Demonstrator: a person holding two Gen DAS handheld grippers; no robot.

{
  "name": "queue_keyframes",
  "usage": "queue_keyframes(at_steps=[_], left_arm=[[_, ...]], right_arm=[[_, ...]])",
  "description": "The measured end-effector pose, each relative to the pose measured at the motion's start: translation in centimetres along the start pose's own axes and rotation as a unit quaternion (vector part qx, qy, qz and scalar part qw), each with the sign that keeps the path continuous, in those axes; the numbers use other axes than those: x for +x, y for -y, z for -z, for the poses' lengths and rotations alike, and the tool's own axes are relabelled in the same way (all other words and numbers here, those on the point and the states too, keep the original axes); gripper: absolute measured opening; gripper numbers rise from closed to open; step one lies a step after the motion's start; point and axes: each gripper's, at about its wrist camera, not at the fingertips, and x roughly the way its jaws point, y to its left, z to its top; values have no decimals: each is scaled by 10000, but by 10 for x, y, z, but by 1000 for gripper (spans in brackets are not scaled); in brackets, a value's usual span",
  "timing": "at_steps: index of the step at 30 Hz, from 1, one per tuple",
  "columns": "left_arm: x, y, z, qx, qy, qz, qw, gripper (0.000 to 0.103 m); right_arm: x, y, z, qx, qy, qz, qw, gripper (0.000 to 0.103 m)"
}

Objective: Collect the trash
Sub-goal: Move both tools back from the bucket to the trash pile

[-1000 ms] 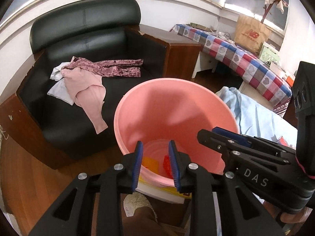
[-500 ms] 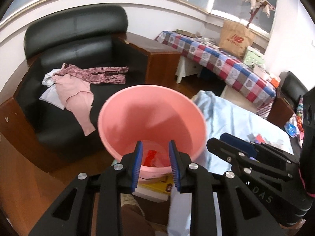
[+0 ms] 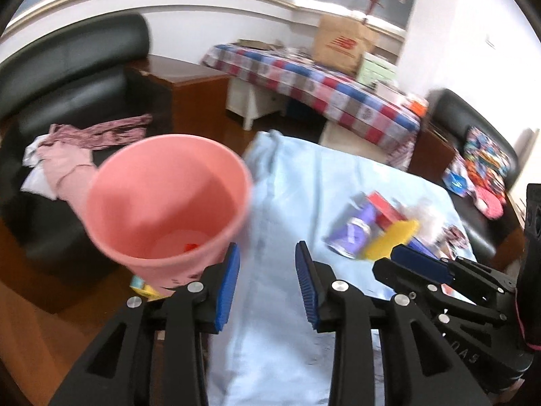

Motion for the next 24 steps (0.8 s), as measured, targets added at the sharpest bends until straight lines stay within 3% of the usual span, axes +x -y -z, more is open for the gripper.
queue_keyframes(at_steps=[9, 18, 24], left_arm=[[27, 52, 5, 501, -314, 454, 9972, 34], [55, 106, 3, 1042, -564, 897, 9889, 34], [82, 143, 3, 1548, -717, 894, 9813, 34]], right_arm=[[-32, 72, 29, 559, 113, 500, 9971, 29], [-39, 102, 45, 804, 138, 690, 9943, 29], [-41, 121, 52, 954, 79, 722, 9928, 32]])
